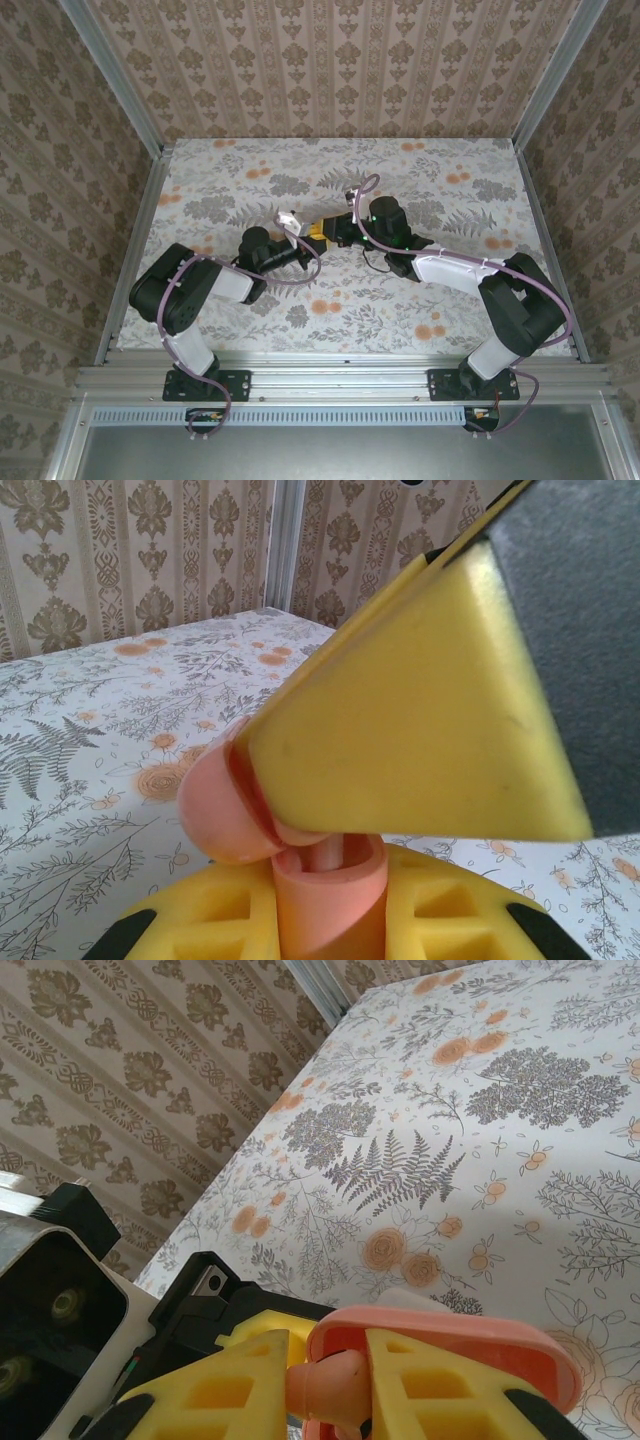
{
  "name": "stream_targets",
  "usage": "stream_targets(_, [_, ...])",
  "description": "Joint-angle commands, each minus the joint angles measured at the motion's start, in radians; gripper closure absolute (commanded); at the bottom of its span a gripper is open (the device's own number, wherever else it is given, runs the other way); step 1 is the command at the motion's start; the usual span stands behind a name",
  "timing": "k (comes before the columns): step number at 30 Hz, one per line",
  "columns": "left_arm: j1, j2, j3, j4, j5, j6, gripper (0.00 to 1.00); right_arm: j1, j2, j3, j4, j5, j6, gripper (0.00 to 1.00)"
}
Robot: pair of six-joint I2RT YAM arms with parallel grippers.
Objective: Insert wireless bluetooth earbuds into charging case
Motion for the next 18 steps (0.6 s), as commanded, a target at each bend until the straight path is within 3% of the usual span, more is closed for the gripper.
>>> stream_targets(1, [-0.004,-0.045,0.024,0.037,0.02,-0.012,0.9,0.006,0.011,0.013,-0.04,-0.019,-0.03,0.73])
stream_targets(18, [-0.004,-0.05,0.023,0.037,0.018,-0.007,0.9,0.006,0.008,0.021,-0.032,-0.058,-0.037,0.7])
